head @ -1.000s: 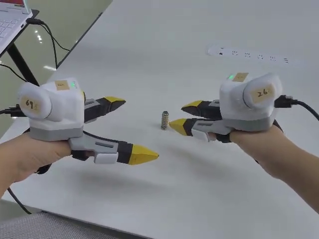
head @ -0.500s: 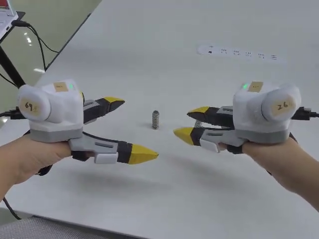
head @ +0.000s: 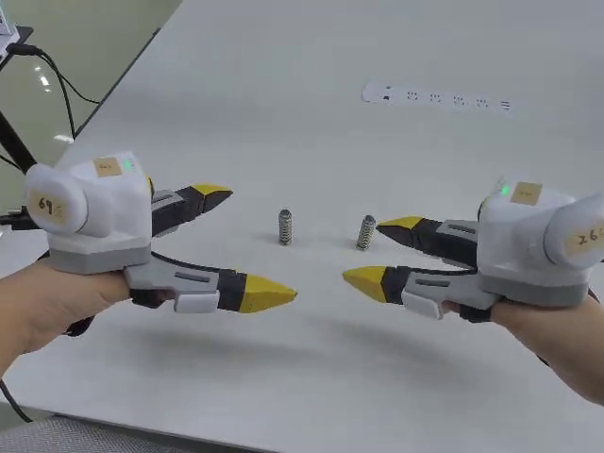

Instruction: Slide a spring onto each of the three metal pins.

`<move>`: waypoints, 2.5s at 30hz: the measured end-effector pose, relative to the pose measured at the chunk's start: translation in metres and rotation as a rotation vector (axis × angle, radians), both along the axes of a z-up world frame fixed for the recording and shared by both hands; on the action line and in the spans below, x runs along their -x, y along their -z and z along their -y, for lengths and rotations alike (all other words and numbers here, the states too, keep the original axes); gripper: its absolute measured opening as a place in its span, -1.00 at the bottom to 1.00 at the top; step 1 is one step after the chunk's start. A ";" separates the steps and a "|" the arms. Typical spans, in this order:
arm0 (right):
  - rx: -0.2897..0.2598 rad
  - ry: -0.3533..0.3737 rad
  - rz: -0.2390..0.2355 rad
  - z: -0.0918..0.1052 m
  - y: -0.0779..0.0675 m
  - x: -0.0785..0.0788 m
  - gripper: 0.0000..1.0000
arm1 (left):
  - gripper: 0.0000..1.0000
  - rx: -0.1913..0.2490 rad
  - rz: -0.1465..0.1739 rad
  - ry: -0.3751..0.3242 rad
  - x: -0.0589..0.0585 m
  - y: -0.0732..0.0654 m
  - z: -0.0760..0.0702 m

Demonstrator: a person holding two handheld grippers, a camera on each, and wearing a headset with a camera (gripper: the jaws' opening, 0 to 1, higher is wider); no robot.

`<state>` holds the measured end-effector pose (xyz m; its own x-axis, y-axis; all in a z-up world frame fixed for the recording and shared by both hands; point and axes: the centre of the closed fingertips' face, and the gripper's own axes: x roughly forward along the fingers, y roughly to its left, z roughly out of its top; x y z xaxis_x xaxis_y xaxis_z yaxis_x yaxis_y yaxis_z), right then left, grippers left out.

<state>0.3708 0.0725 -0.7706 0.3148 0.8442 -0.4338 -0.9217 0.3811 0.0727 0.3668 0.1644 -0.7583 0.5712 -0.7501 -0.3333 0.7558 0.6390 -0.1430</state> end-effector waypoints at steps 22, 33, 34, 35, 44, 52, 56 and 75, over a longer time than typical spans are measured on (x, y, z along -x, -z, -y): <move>-0.082 0.110 0.000 0.062 0.005 0.008 0.65 | 0.96 -0.025 0.016 0.015 0.010 -0.006 -0.006; -0.073 0.201 -0.010 0.097 0.014 0.004 0.99 | 0.97 -0.050 0.029 0.015 0.019 -0.006 -0.014; -0.059 0.200 -0.011 0.099 0.016 0.004 0.99 | 0.97 -0.050 0.030 0.014 0.020 -0.006 -0.014; -0.050 0.198 -0.006 0.100 0.016 0.004 0.99 | 0.97 -0.048 0.031 0.012 0.020 -0.006 -0.015; -0.042 0.190 -0.006 0.102 0.013 0.002 0.99 | 0.97 -0.056 0.033 -0.010 0.020 -0.006 -0.025; -0.015 0.192 -0.008 0.112 0.016 0.004 0.99 | 0.97 -0.067 0.022 -0.026 0.025 0.000 -0.033; -0.017 0.194 -0.005 0.116 0.015 0.004 0.99 | 0.97 -0.070 0.024 -0.026 0.024 0.001 -0.033; -0.024 0.226 -0.007 0.116 0.015 0.002 0.98 | 0.97 -0.069 0.007 -0.020 0.026 0.004 -0.027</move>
<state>0.3685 -0.0434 -0.7856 0.4943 0.7624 -0.4177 -0.8123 0.5762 0.0905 0.3411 0.1918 -0.7619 0.5887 -0.7138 -0.3793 0.7434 0.6624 -0.0926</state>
